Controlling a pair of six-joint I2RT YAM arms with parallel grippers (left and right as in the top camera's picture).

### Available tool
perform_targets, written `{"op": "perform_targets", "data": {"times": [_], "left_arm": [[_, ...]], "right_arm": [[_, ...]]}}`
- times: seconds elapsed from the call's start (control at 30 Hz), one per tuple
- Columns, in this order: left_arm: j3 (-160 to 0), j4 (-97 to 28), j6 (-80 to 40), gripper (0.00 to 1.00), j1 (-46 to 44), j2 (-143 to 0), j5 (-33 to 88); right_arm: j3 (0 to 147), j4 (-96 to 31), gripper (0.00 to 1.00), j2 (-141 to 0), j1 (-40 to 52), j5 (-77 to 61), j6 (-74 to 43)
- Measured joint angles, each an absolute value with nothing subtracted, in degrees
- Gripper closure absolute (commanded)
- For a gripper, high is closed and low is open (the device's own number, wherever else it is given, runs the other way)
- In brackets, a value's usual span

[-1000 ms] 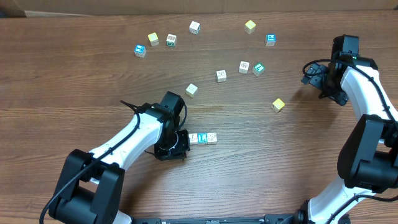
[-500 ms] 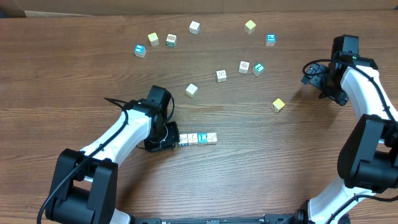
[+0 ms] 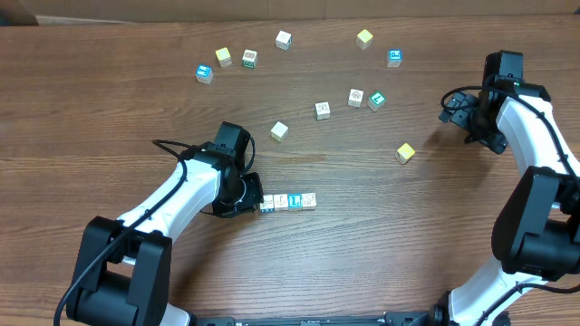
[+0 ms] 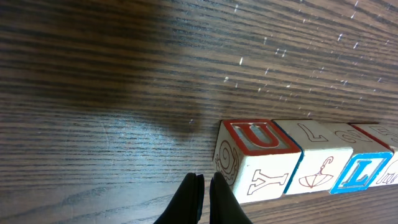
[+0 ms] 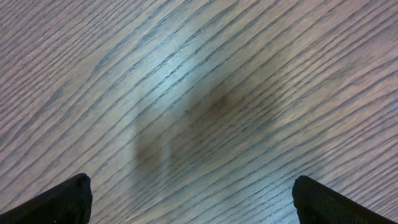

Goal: Form a horizontal line

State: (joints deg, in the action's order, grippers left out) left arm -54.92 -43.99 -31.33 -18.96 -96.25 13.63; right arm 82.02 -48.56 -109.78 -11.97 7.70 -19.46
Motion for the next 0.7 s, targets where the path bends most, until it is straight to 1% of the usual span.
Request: {"op": "perform_targets", "data": {"times": [0.7], "left_arm": [[-54.9, -42.4, -31.4, 0.96, -19.0, -96.2, 12.6]], "right_arm": [[82.0, -48.5, 0.0, -109.8, -12.0, 7.7, -19.5]]}}
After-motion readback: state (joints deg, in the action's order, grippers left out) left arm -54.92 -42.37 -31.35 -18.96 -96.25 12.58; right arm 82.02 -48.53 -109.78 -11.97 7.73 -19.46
